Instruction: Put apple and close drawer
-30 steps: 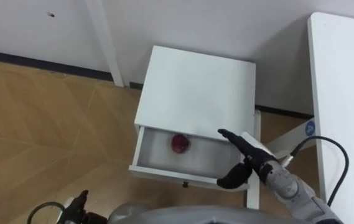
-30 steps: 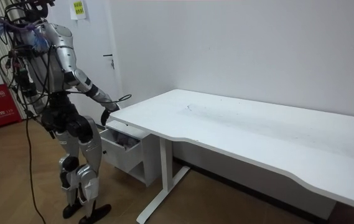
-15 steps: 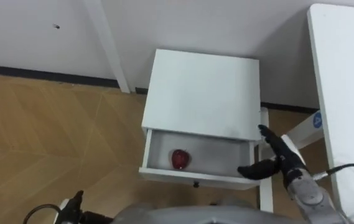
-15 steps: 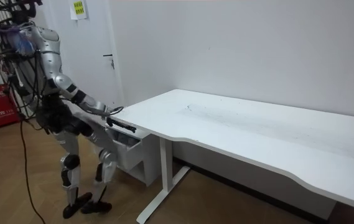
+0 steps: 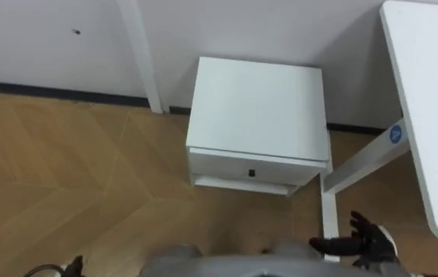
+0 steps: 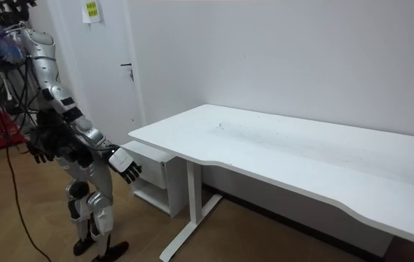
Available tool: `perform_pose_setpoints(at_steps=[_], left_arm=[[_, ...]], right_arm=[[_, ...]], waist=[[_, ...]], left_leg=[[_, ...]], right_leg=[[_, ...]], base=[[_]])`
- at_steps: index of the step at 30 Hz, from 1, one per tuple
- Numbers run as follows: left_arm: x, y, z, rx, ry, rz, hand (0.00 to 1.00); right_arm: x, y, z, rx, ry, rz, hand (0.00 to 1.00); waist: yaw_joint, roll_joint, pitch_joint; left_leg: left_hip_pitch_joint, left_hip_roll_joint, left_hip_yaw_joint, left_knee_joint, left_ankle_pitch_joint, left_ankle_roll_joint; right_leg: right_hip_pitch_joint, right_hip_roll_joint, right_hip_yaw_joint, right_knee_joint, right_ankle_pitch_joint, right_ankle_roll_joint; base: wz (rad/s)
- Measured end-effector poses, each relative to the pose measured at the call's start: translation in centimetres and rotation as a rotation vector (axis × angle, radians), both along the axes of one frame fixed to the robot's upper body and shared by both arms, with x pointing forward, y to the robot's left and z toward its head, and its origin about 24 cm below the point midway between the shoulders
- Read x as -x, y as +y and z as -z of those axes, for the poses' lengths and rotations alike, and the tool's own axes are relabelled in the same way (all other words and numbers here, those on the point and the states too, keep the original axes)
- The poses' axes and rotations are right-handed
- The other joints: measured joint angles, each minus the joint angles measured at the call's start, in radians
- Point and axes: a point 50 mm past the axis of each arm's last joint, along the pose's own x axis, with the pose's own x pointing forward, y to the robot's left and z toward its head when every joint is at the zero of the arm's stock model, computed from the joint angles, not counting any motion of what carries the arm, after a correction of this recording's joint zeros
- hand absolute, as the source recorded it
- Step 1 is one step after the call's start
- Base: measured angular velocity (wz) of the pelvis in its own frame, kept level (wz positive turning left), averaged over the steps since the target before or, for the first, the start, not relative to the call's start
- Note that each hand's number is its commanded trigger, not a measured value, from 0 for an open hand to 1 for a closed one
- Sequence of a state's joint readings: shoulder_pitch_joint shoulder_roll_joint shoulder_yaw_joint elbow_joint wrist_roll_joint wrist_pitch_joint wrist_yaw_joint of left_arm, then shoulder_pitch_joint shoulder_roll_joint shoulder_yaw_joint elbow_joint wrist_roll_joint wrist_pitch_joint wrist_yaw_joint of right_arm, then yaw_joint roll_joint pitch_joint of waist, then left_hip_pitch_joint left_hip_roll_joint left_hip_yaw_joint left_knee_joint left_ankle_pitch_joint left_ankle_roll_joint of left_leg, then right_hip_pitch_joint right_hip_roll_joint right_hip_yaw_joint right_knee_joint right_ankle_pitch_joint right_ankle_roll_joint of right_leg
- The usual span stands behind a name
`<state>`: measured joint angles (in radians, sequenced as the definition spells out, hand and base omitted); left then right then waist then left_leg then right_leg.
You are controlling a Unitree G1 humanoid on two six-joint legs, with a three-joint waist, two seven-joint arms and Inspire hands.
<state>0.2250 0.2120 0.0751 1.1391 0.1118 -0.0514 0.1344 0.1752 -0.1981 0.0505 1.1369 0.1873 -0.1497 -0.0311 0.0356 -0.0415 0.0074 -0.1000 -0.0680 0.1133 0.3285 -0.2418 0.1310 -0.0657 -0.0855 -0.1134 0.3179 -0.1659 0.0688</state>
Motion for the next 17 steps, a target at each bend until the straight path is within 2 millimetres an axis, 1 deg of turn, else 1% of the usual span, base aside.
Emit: perform_pose_setpoints(at_steps=[1,2,4,7,8,9,10,13,14,15,17], left_arm=[[0.2,0.0,0.0,-0.01,0.005,-0.005,0.0],[0.3,0.0,0.0,-0.011,0.008,-0.007,0.0],[0.4,-0.3,0.1,-0.002,0.008,-0.008,0.0],[-0.7,-0.7,0.2,0.006,-0.019,-0.003,0.0],[-1.0,-0.8,0.2,0.01,-0.03,-0.001,0.0],[-1.1,-0.9,0.2,0.011,-0.036,0.0,0.0],[-1.3,-1.1,0.2,0.017,-0.043,0.0,0.0],[-1.2,-1.7,0.4,0.032,-0.041,-0.004,0.0],[-1.1,-1.7,0.4,0.032,-0.038,-0.005,0.0],[-1.0,-1.6,0.4,0.029,-0.035,-0.008,0.0],[-0.9,-1.6,0.4,0.027,-0.033,-0.016,0.0]], right_arm=[[0.4,0.3,0.2,-0.008,0.019,0.006,0.0],[0.7,0.4,0.3,-0.011,0.033,0.012,0.0],[1.1,0.2,0.4,-0.009,0.052,0.032,0.0],[1.5,0.0,0.5,-0.024,0.074,0.089,0.0],[1.6,-0.1,0.5,-0.029,0.075,0.093,0.0],[1.7,0.0,0.6,-0.034,0.079,0.093,0.0],[1.9,0.0,0.6,-0.044,0.09,0.092,0.0],[2.3,0.0,0.7,-0.054,0.113,0.098,0.0],[2.4,0.0,0.7,-0.055,0.116,0.106,0.0],[2.6,-0.1,0.7,-0.058,0.126,0.121,0.0],[3.0,-0.2,0.8,-0.064,0.143,0.148,0.0]], waist=[[0.001,-0.011,-0.0014],[0.001,-0.024,-0.0077],[-0.003,-0.028,-0.0065],[-0.005,-0.017,-0.0059],[-0.006,-0.008,-0.0061],[-0.006,-0.004,-0.0061],[-0.007,0.009,-0.005],[-0.011,0.032,0.0002],[-0.016,0.033,0.0013],[-0.03,0.036,0.0016],[-0.031,0.037,0.0012]], left_leg=[[0.008,0.002,0.003,-0.01,0.001,0.0],[0.014,0.006,0.006,-0.015,0.003,0.005],[0.023,0.014,0.007,-0.022,0.001,0.001],[0.025,0.023,0.007,-0.027,-0.004,-0.008],[0.025,0.024,0.007,-0.032,-0.003,-0.01],[0.026,0.023,0.007,-0.037,-0.003,-0.011],[0.032,0.023,0.008,-0.041,-0.002,-0.012],[0.061,0.022,0.011,-0.065,-0.001,-0.013],[0.064,0.022,0.009,-0.069,-0.001,-0.013],[0.077,0.019,0.002,-0.074,-0.001,-0.013],[0.096,0.019,0.002,-0.09,0.0,-0.015]], right_leg=[[0.028,0.006,-0.001,-0.051,0.001,-0.002],[0.048,0.012,-0.002,-0.084,0.002,-0.002],[0.072,0.021,-0.003,-0.11,0.005,-0.007],[0.088,0.032,-0.002,-0.137,0.009,-0.013],[0.089,0.034,-0.003,-0.145,0.01,-0.015],[0.09,0.034,-0.002,-0.15,0.01,-0.015],[0.09,0.034,-0.003,-0.151,0.01,-0.015],[0.108,0.034,-0.005,-0.153,0.01,-0.015],[0.113,0.034,-0.011,-0.155,0.01,-0.015],[0.129,0.033,-0.026,-0.165,0.01,-0.015],[0.139,0.034,-0.027,-0.167,0.01,-0.015]], base=[[-0.1],[-0.09],[-0.02],[0.0],[-0.04],[0.0],[-0.04],[-0.03],[0.11],[0.12],[0.04]])
